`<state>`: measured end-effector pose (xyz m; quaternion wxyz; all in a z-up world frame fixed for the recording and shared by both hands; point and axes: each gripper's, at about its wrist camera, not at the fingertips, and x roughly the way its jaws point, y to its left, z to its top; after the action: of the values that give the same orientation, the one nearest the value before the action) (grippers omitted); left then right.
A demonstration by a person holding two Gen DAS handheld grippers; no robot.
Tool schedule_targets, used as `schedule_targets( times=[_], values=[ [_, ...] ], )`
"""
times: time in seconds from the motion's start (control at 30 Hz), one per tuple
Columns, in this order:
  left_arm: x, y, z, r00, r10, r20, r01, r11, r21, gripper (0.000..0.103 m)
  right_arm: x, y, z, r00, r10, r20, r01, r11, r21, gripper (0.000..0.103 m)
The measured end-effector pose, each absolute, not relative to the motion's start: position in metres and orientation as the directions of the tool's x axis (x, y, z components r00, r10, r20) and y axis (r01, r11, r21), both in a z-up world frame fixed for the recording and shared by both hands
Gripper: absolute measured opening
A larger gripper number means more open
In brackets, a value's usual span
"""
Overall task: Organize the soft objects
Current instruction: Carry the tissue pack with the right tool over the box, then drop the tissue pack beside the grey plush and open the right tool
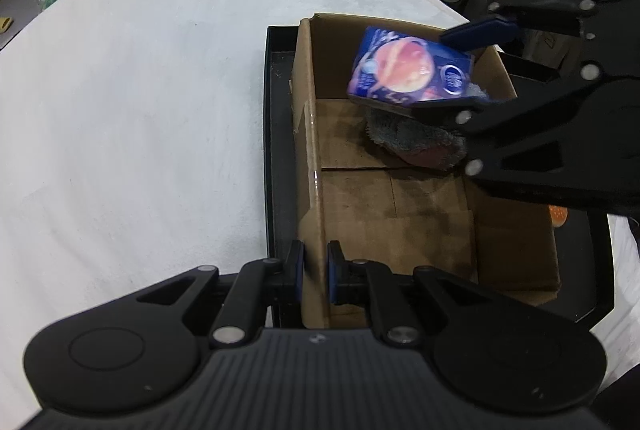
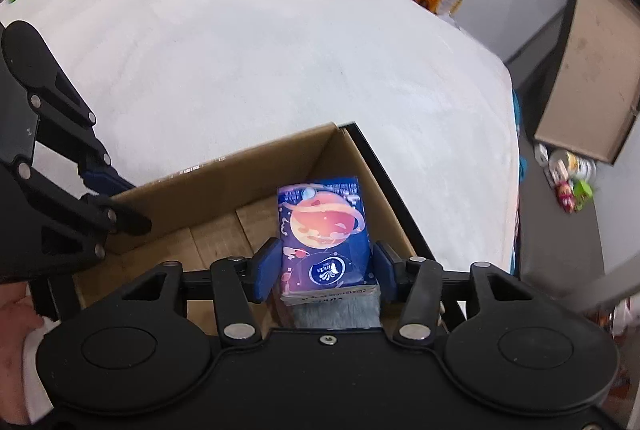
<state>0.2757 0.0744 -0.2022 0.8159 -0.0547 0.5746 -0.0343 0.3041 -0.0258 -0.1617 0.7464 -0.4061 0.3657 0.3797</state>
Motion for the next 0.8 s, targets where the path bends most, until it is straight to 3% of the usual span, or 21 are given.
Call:
schedule_targets(
  times=[0.2, 0.57, 0.8],
  values=[
    [0.278, 0.069, -0.202, 0.335, -0.108, -0.936, -0.01, 0.993, -0.118, 0.011, 0.301, -0.03, -0.163, 0.465, 0.283, -0.839, -0.862, 0.361, -0.356, 0.063],
    [0.275, 0.058, -0.204, 0.339, -0.049, -0.94, 0.001, 0.999, -0.052, 0.011, 0.287, -0.071, -0.151, 0.477, 0.286, -0.831, -0.829, 0.46, -0.318, 0.064],
    [0.272, 0.051, -0.205, 0.322, -0.026, -0.946, 0.019, 1.0, -0.021, 0.016, 0.277, -0.101, -0.142, 0.491, 0.316, -0.812, -0.786, 0.563, -0.256, 0.071]
  ],
)
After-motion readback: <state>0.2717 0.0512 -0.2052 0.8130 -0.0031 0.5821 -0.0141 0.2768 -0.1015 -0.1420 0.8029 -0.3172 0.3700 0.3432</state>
